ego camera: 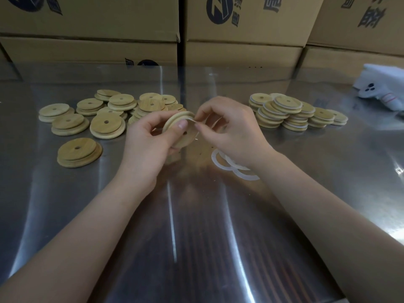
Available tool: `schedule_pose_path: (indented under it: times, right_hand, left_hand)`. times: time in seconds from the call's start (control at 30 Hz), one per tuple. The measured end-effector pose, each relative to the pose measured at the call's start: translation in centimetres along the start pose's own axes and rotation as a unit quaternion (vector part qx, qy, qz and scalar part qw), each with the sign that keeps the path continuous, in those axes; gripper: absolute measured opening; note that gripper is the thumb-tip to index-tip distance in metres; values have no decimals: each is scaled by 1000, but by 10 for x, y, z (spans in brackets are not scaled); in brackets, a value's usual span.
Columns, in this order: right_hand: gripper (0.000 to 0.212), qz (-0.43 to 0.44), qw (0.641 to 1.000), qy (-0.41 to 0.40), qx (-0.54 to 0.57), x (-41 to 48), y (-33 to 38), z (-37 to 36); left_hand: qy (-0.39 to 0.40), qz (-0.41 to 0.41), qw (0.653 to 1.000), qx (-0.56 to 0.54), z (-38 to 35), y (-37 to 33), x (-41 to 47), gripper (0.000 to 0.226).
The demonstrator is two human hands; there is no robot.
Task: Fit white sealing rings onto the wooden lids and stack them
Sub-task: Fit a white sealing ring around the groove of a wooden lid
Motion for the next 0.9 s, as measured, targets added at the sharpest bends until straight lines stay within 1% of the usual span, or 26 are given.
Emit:
schedule_pose_path:
  times: [0.17, 0.3, 0.5, 0.77, 0.9]
  right_hand:
    - [1, 1, 1000, -22, 6, -1, 1, 1]
    - [2, 7, 1000, -21, 9, -1, 2, -2]
    - [2, -28, 999, -28, 18, -2, -5, -2]
    - [2, -42, 999, -9, 9, 1, -6, -1]
    - [3, -31, 1000, 2, 2, 2, -7, -2]
  left_hand:
    - [7, 21, 999, -39, -2, 3, -1, 16]
    - [-7, -22, 1000, -4, 2, -3, 0, 14]
    - [-15, -90, 994, 62, 3, -15, 1, 23]
    - [0, -127, 988, 83, 1, -23, 0, 26]
    - [9, -139, 985, 100, -2, -25, -2, 24]
Point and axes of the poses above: each hand's wrist, its own x-axis towards the middle knuckle, its own z-axis out of the back of the hand, y = z × x, the point moved 9 cm from there along x, towards the middle knuckle, and after that the axes turned 7 degrees about -y, right-handed, at the moved point
